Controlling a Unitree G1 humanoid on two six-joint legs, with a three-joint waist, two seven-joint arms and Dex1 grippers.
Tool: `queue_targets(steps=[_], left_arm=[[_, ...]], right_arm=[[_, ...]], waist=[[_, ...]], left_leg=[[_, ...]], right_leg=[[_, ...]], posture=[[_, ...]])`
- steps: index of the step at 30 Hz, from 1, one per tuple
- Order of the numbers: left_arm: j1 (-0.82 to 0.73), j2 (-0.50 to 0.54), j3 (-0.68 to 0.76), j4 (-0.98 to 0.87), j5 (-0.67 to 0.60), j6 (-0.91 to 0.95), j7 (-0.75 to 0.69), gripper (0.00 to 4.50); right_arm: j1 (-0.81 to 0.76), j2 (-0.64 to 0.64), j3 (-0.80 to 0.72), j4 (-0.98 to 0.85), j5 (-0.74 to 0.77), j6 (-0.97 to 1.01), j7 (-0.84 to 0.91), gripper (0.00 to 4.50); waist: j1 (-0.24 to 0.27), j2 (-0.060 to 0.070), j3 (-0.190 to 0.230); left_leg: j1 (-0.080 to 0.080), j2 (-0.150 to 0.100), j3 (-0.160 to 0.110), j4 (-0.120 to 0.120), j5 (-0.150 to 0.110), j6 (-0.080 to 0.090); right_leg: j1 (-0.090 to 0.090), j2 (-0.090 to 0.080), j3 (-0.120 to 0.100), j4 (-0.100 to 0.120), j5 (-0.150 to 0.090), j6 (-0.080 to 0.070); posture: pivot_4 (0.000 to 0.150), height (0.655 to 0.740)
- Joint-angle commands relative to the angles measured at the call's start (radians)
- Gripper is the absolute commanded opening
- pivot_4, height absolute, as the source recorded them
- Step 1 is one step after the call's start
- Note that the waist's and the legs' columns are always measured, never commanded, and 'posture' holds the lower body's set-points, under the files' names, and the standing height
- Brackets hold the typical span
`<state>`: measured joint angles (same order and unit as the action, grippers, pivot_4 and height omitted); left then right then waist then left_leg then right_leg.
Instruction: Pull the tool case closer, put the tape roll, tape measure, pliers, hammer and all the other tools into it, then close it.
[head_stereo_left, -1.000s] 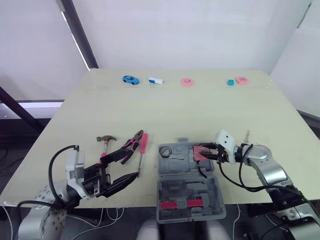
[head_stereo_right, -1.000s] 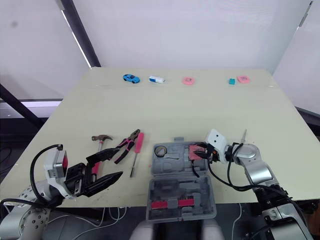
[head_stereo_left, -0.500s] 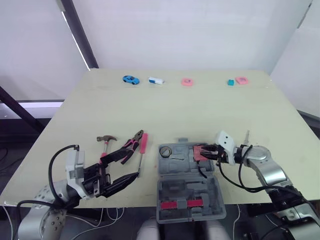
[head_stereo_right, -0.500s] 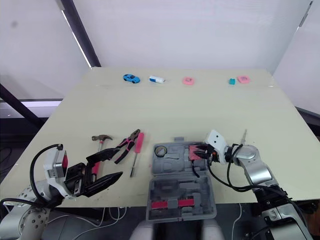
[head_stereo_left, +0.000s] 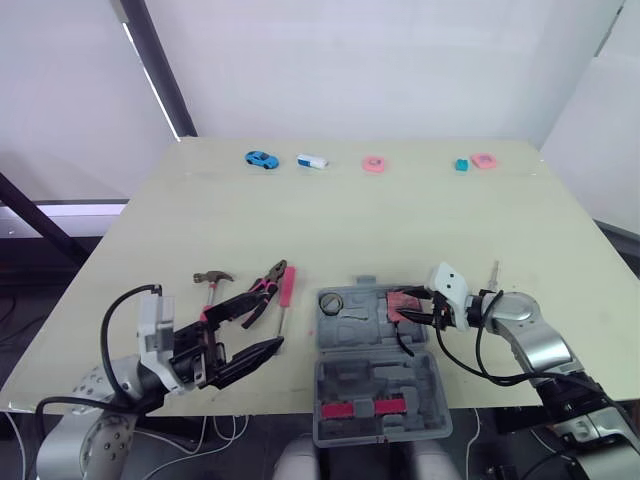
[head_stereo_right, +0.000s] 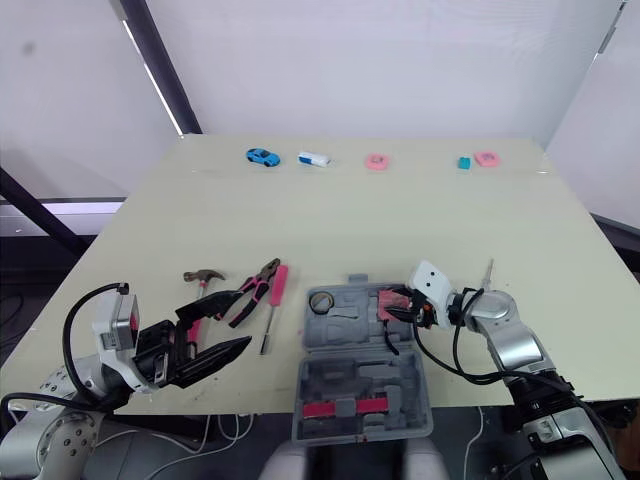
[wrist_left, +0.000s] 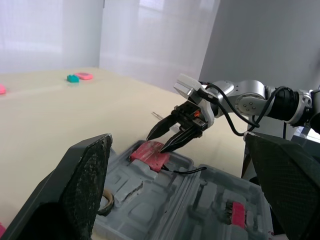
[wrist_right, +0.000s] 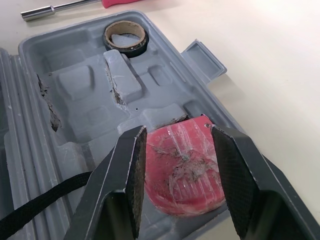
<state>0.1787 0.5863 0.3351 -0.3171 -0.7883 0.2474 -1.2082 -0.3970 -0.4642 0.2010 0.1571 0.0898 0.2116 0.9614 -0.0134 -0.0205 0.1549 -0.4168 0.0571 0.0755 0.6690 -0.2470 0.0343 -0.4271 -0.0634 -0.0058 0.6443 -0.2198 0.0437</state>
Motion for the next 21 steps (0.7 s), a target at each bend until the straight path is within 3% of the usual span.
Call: queue_targets(steps=[1,21], left_arm=[[-0.002,0.008,0.003,-0.041,-0.022,0.002,0.005,4.50],[-0.031,0.031,-0.015,-0.026,-0.010,0.033,0.007,4.50]], right_arm=[[0.006,0.004,0.002,-0.009,0.001,-0.026,-0.007,2.13],[0.068,0.021,0.013,0.038,-0.018,-0.048,-0.062,2.13]], waist=[[0.000,0.000,0.000],[0.001,0.000,0.000]], left_leg=[[0.000,0.000,0.000,0.000,0.000,0.000],[0.001,0.000,0.000,0.000,0.000,0.000]], right_leg=[[0.000,0.000,0.000,0.000,0.000,0.000],[0.001,0.000,0.000,0.000,0.000,0.000]], posture=[[0.150,0.7400],[0.150,0.7400]])
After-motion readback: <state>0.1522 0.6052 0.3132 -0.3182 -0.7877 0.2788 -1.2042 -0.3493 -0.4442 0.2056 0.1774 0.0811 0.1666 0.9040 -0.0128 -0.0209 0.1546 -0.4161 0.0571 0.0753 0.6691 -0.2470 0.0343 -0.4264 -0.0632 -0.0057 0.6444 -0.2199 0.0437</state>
